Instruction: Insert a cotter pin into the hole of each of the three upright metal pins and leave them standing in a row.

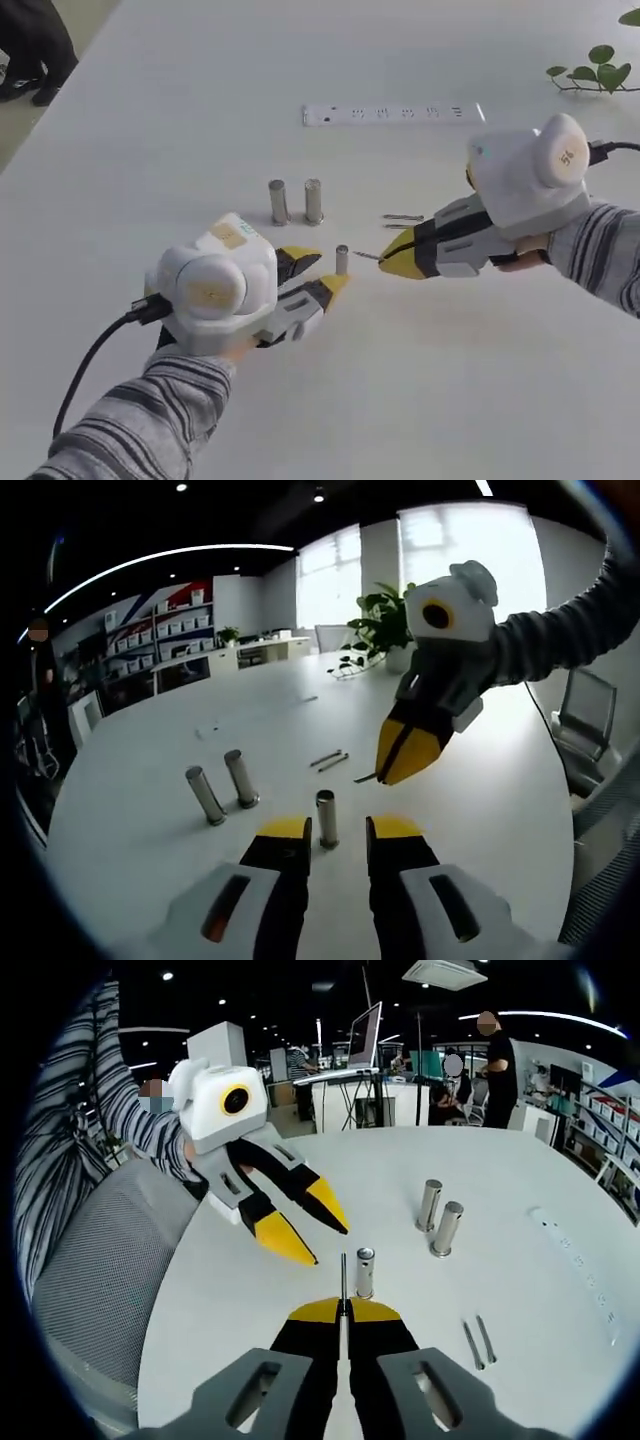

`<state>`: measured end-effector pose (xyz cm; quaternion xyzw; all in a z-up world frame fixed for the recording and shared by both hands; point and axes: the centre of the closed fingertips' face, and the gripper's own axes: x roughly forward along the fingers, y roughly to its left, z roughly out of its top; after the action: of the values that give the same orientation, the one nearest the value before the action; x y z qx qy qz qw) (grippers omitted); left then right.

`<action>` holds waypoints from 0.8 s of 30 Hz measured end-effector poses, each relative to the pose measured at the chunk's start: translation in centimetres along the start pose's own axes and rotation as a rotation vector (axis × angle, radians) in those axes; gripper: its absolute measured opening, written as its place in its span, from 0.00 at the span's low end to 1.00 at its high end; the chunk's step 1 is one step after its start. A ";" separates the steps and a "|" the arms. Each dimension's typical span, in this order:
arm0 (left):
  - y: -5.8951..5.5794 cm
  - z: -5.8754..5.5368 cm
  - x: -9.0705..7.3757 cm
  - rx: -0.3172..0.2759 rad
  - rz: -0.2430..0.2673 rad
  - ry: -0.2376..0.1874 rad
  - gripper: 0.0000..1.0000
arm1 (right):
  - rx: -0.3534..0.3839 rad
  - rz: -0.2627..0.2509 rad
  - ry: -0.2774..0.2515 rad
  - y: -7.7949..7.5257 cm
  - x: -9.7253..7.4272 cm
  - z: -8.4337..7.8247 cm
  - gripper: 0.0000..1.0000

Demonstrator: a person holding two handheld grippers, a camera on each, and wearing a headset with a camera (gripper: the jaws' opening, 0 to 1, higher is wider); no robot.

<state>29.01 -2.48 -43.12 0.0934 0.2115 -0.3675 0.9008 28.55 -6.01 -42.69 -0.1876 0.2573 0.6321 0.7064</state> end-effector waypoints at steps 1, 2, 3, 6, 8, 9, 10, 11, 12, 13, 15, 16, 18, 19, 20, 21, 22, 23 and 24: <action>0.1 -0.2 0.2 0.000 0.006 0.010 0.19 | 0.003 -0.003 0.001 -0.1 0.1 -0.1 0.00; 0.0 -0.3 0.5 0.001 0.005 0.015 0.19 | 0.008 -0.006 0.005 -0.3 0.1 -0.2 0.00; 0.1 -0.4 0.8 -0.001 0.009 0.019 0.19 | 0.006 -0.008 0.018 -0.4 0.3 -0.5 0.00; 0.6 -1.0 1.7 0.004 0.026 0.045 0.19 | 0.011 -0.009 0.027 -0.6 0.5 -0.9 0.00; 0.8 -1.1 2.1 0.002 0.034 0.048 0.19 | 0.016 -0.010 0.027 -0.7 0.6 -1.0 0.00; 0.9 -1.1 2.2 -0.002 0.037 0.049 0.19 | 0.018 -0.008 0.026 -0.7 0.7 -0.9 0.00; 1.1 -1.2 2.5 -0.008 0.040 0.051 0.19 | 0.019 -0.008 0.025 -0.8 0.7 -0.9 0.00; 1.1 -1.3 2.7 -0.017 0.041 0.054 0.19 | 0.020 -0.009 0.024 -0.8 0.8 -0.9 0.00; 1.2 -1.3 2.8 -0.025 0.041 0.053 0.19 | 0.022 -0.006 0.024 -0.9 0.8 -0.9 0.00; 1.3 -1.3 3.0 -0.039 0.041 0.050 0.19 | 0.021 -0.008 0.025 -0.9 0.9 -0.9 0.00; 1.3 -1.2 3.2 -0.064 0.037 0.046 0.18 | 0.020 -0.007 0.032 -1.1 1.0 -0.9 0.00; 1.3 -1.1 3.3 -0.075 0.032 0.041 0.18 | 0.019 -0.009 0.035 -1.1 1.0 -1.0 0.00; 1.3 -1.1 3.4 -0.084 0.028 0.040 0.17 | 0.013 -0.011 0.047 -1.3 1.1 -1.1 0.00; 1.3 -1.1 3.5 -0.079 0.026 0.043 0.17 | 0.012 -0.011 0.049 -1.3 1.1 -1.2 0.00; 1.3 -1.2 3.6 -0.073 0.026 0.049 0.16 | 0.015 -0.011 0.044 -1.4 1.2 -1.1 0.00; 1.3 -1.3 3.7 -0.073 0.028 0.054 0.16 | 0.019 -0.007 0.040 -1.3 1.3 -1.0 0.00; 1.3 -1.4 3.8 -0.077 0.028 0.058 0.16 | 0.020 -0.006 0.041 -1.4 1.3 -1.0 0.00; 1.3 -1.5 3.9 -0.077 0.028 0.059 0.15 | 0.015 -0.008 0.045 -1.4 1.4 -1.1 0.00; 1.3 -1.5 3.9 -0.076 0.027 0.060 0.14 | 0.014 -0.008 0.047 -1.5 1.4 -1.1 0.00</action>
<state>31.98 -3.53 -46.21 0.0730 0.2512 -0.3441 0.9018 29.96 -5.71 -44.49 -0.1984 0.2774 0.6230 0.7040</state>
